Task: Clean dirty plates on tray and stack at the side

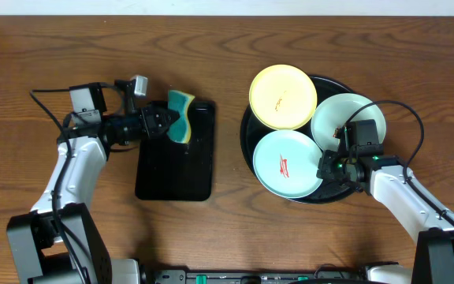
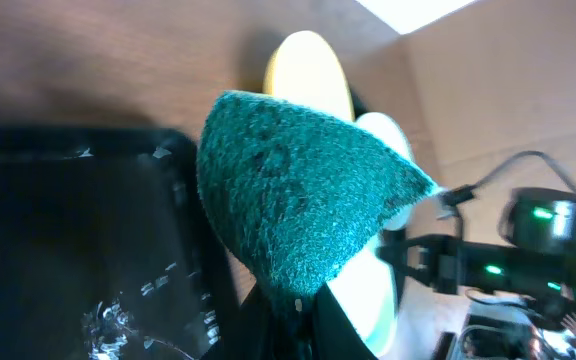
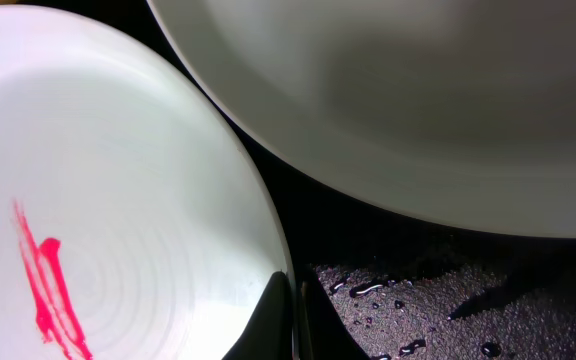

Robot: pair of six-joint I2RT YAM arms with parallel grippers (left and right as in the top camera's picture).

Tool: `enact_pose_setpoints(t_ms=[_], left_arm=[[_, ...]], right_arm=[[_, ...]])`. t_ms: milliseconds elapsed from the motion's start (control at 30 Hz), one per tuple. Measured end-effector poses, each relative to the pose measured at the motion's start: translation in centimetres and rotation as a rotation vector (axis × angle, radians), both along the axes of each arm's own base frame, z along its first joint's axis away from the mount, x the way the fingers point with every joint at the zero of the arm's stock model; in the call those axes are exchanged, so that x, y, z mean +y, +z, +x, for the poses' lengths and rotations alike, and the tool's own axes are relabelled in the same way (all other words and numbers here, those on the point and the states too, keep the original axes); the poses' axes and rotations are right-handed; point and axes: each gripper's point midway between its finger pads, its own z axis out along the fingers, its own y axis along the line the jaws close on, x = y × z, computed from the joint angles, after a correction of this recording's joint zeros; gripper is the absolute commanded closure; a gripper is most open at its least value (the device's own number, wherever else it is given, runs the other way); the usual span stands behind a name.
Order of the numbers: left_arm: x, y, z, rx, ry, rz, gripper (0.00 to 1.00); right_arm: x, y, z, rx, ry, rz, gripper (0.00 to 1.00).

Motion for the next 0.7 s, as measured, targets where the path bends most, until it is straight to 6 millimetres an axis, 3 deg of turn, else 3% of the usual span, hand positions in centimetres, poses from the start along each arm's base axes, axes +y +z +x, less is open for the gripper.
enact_pose_setpoints(t_ms=[233,300,433,700], left_arm=[[2.7,-7.6,-1.8,0.289,0.21,0.485,0.93],[3.2,-8.5,-2.4,0.317,0.244,0.599,0.93],[3.1,-8.4,-2.3,0.283,0.272,0.732,0.93],[2.5,-5.5,-2.8,0.236,0.286,0.751,0.93]], right_arm=[[0.0,0.0,-0.1,0.002,0.0,-0.001,0.99],[0.0,0.0,-0.1,0.003,0.0,-0.001,0.99],[0.0,0.0,-0.1,0.006,0.0,-0.002,0.99],[0.0,-0.1,-0.2,0.008,0.0,-0.002,0.99]])
